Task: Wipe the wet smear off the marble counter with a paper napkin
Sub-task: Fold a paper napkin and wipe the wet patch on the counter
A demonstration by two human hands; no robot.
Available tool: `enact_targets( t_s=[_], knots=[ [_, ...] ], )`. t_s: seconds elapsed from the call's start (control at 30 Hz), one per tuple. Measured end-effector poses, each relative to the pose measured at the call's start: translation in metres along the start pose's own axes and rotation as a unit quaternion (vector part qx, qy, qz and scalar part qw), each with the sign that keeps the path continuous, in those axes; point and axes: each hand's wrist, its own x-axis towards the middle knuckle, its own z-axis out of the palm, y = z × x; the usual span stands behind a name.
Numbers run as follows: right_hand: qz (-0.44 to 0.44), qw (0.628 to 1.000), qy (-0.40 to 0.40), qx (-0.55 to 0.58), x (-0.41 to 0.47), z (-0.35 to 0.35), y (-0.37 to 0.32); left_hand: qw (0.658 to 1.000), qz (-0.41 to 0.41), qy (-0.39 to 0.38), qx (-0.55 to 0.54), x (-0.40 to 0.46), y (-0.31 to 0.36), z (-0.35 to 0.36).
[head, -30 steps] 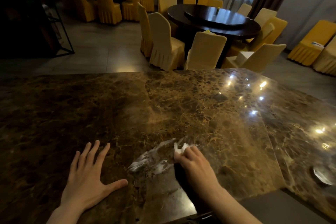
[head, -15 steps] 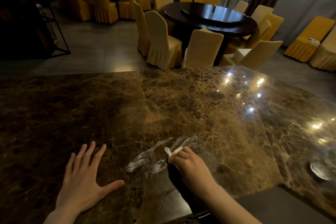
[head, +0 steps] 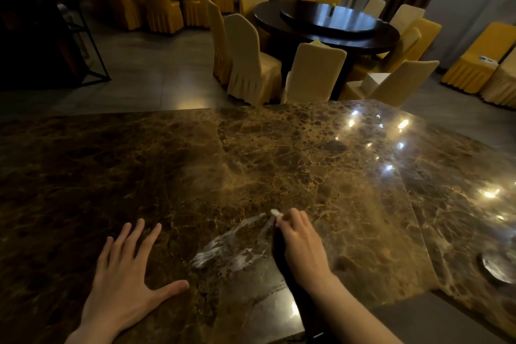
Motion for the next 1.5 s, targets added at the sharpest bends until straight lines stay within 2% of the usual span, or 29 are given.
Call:
enact_targets(
  t_s=[0.07, 0.13, 0.27, 0.33, 0.47, 0.57, 0.63, 0.7, 0.8, 0.87, 0.97, 1.07, 1.13, 1.23, 1.3, 1.37, 1.43, 1.5],
  knots=[
    [-0.042, 0.999, -0.028, 0.011, -0.005, -0.001, -0.009, 1.0, -0.002, -0.002, -0.006, 0.0, 0.002, -0.001],
    [-0.046, 0.998, -0.046, 0.004, 0.008, -0.008, 0.005, 1.0, -0.004, -0.007, 0.001, 0.0, 0.002, -0.003],
    [0.122, 0.992, 0.011, -0.021, 0.034, -0.032, 0.046, 1.0, -0.009, -0.013, 0.003, -0.001, 0.003, -0.004],
    [0.14, 0.989, 0.021, -0.04, 0.033, -0.028, 0.036, 1.0, -0.008, -0.013, 0.002, -0.001, 0.004, -0.003],
    [0.02, 1.0, -0.022, 0.001, 0.011, 0.003, -0.02, 1.0, -0.008, -0.014, -0.012, 0.001, 0.003, -0.003],
    [-0.072, 0.996, -0.052, 0.018, -0.006, 0.014, -0.028, 1.0, -0.006, -0.018, -0.008, 0.0, 0.002, -0.004],
    [-0.058, 0.998, -0.039, -0.005, -0.003, 0.01, -0.008, 1.0, -0.007, -0.019, -0.007, 0.001, 0.002, -0.004],
    [0.015, 0.999, -0.002, -0.041, 0.009, 0.001, 0.019, 1.0, -0.007, -0.021, -0.008, 0.0, 0.002, -0.004],
    [0.093, 0.992, 0.001, -0.086, 0.026, -0.004, 0.028, 1.0, -0.009, -0.023, 0.003, 0.0, 0.002, -0.004],
    [0.075, 0.994, -0.003, -0.078, 0.024, 0.002, 0.007, 1.0, -0.01, -0.024, 0.004, 0.001, 0.002, -0.003],
    [-0.012, 1.0, -0.017, -0.01, 0.006, 0.015, -0.033, 1.0, -0.013, -0.021, 0.008, 0.001, 0.003, -0.003],
    [-0.069, 0.997, -0.045, 0.015, -0.004, 0.013, -0.032, 1.0, -0.01, -0.021, -0.002, 0.001, 0.004, -0.005],
    [-0.043, 0.999, -0.027, 0.01, 0.001, 0.003, -0.01, 1.0, -0.01, -0.02, -0.006, 0.0, 0.004, -0.006],
    [0.075, 0.997, 0.033, -0.002, 0.018, -0.011, 0.031, 1.0, -0.014, -0.021, 0.006, 0.0, 0.005, -0.007],
    [0.156, 0.984, 0.077, 0.03, 0.029, -0.019, 0.058, 1.0, -0.015, -0.023, 0.003, 0.0, 0.005, -0.007],
    [0.204, 0.975, 0.081, 0.039, 0.035, -0.021, 0.075, 0.999, -0.018, -0.028, 0.008, 0.001, 0.005, -0.007],
    [0.191, 0.98, 0.047, 0.003, 0.037, -0.016, 0.071, 0.999, -0.016, -0.031, 0.008, 0.001, 0.005, -0.007],
    [0.135, 0.99, 0.027, -0.019, 0.038, -0.008, 0.048, 0.999, -0.019, -0.033, 0.008, 0.001, 0.005, -0.007]
  ],
)
